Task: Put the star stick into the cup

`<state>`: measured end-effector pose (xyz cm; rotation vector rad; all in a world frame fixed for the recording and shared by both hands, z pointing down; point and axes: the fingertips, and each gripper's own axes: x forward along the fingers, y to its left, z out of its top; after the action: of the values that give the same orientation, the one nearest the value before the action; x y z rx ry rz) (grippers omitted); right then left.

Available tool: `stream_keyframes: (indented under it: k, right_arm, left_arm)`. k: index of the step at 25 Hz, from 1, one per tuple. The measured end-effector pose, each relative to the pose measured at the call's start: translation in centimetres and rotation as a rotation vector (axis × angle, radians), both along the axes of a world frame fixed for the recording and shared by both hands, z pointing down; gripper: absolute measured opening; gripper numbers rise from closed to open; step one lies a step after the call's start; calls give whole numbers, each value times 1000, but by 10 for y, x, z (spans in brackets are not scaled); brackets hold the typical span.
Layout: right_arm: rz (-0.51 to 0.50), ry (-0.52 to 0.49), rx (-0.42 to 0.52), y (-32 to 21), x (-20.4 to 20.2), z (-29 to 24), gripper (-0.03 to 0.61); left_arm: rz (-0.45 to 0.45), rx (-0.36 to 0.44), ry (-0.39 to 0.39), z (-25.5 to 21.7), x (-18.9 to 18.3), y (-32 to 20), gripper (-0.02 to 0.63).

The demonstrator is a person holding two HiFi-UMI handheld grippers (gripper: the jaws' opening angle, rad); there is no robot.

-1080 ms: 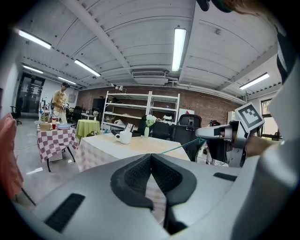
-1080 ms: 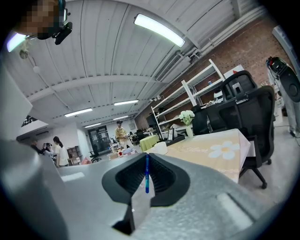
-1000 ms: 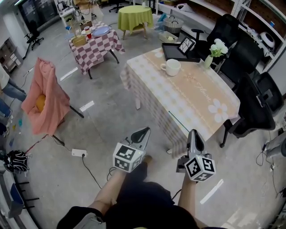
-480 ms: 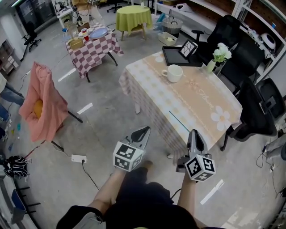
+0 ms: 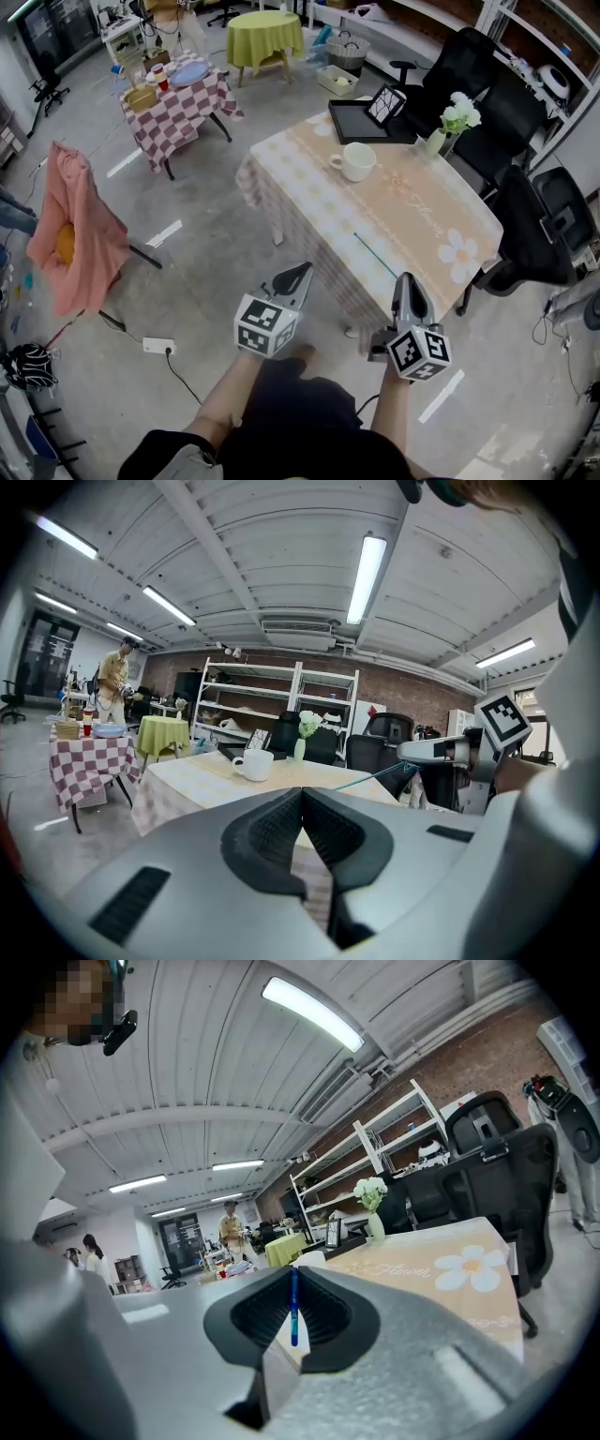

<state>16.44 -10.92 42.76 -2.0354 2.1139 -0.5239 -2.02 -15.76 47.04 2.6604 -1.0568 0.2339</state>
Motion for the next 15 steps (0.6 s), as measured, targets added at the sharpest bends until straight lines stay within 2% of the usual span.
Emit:
stream_keyframes:
  k: [15]
  right_arm:
    - [25, 9, 2, -31, 4, 0, 17]
  left_arm:
    - [29, -3, 29, 1, 8, -40, 11]
